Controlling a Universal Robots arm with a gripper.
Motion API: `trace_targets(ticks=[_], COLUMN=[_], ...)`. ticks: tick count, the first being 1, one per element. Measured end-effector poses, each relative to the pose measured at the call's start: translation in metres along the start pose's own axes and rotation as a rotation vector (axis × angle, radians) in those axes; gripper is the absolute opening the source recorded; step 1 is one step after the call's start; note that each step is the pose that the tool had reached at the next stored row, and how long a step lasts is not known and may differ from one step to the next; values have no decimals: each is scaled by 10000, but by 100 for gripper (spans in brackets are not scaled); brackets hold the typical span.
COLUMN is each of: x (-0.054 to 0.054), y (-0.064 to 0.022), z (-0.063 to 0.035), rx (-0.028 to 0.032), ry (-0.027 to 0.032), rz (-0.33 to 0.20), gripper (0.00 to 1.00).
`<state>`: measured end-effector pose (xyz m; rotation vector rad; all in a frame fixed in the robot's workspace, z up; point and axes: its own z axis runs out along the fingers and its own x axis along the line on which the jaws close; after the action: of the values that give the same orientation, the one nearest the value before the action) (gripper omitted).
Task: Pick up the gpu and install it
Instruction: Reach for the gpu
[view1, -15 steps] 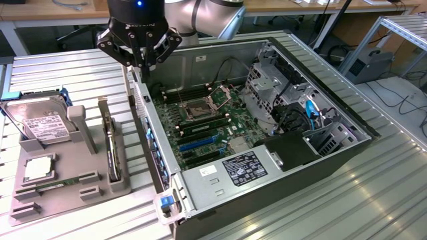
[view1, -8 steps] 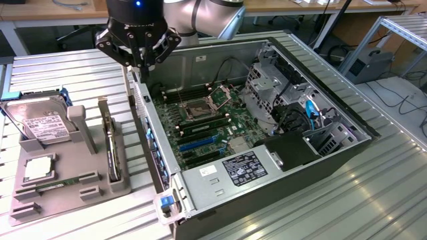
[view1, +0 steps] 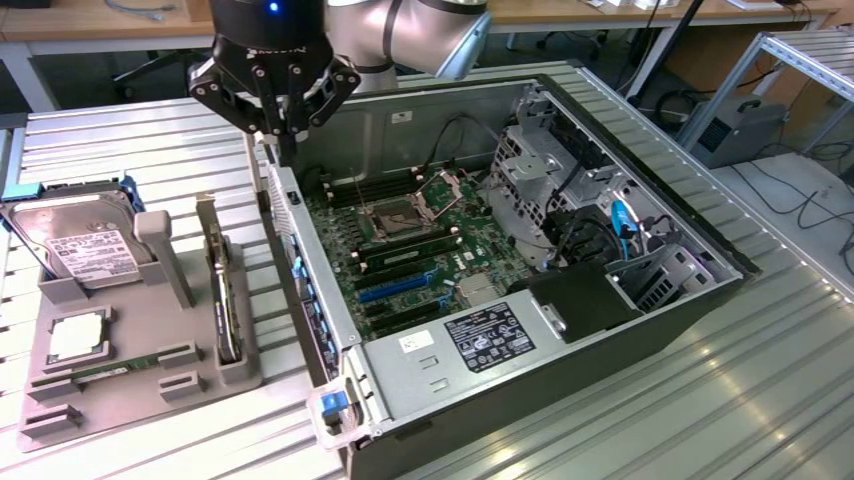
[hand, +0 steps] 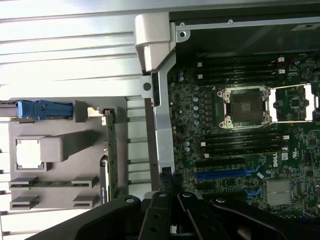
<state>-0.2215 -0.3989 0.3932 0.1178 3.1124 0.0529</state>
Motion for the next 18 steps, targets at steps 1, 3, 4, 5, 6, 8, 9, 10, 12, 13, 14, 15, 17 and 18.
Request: trace_targets(ticks=[1,3,4,5,6,8,9,10,12,13,14,15,17,18], x=[2,6,8,10,13,19,23,27,33,36,39,42,49,52], y=[0,-1,-1,-1,-1,-2,-2,-2,-3,-3,-3,-3,-4,-4], z=[0,0,0,0,0,-1,0,-1,-1,-1,-1,-1,-1,-1], rx=[1,2,2,3,4,6,6,8,9,10,10,11,13,14], ry=[0,0,0,-1,-1,0,-1,0,-1,-1,-1,-1,-1,-1], rz=[0,0,0,0,1,0,0,0,-1,0,0,0,0,-1], gripper=[11,11,11,11,11,11,11,11,11,11,11,11,11,11])
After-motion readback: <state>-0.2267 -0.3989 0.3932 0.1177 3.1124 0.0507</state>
